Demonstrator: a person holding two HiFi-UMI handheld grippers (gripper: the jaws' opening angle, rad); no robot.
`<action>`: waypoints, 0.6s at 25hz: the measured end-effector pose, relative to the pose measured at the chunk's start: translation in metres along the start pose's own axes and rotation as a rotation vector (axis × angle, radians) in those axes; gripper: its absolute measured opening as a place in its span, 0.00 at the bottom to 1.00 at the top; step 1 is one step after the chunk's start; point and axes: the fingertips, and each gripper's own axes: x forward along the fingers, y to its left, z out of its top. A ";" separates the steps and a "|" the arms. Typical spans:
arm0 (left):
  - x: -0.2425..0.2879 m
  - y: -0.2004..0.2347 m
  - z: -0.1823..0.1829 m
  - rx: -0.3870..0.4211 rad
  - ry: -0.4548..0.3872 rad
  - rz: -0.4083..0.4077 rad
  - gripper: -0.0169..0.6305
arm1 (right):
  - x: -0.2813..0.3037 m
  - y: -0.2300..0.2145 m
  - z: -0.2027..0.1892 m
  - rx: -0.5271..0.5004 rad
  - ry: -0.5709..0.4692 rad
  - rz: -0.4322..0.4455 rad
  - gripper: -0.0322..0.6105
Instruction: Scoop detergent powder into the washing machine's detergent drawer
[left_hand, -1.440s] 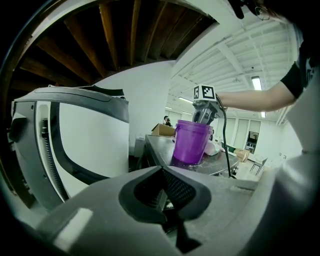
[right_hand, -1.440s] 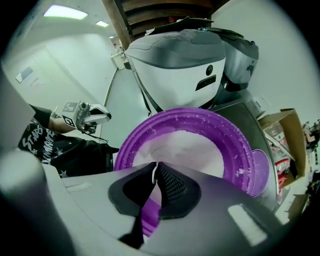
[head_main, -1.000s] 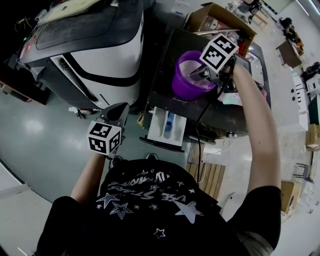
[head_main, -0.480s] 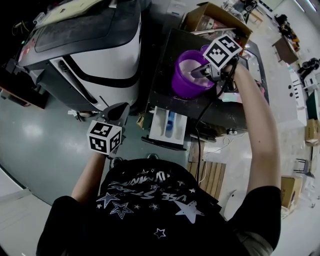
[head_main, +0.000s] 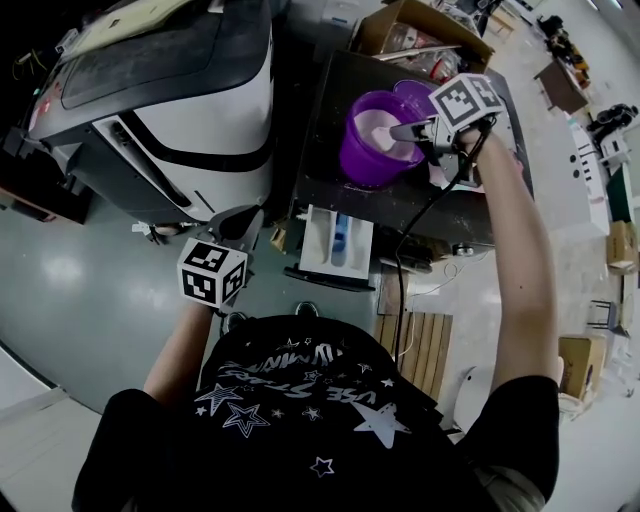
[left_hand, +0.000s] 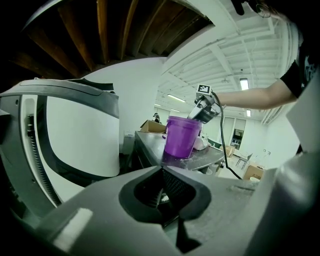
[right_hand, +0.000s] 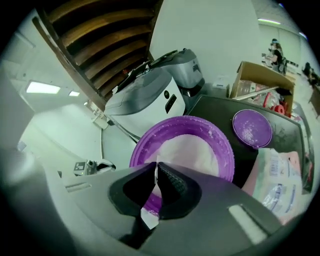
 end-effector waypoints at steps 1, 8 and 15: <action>0.001 -0.001 -0.001 0.001 0.003 -0.006 0.03 | -0.003 -0.002 0.000 0.026 -0.035 0.004 0.11; 0.004 -0.007 -0.006 0.010 0.030 -0.050 0.03 | -0.025 -0.011 0.000 0.155 -0.278 0.044 0.11; 0.008 -0.017 -0.010 0.029 0.056 -0.096 0.03 | -0.040 -0.009 -0.008 0.277 -0.480 0.103 0.11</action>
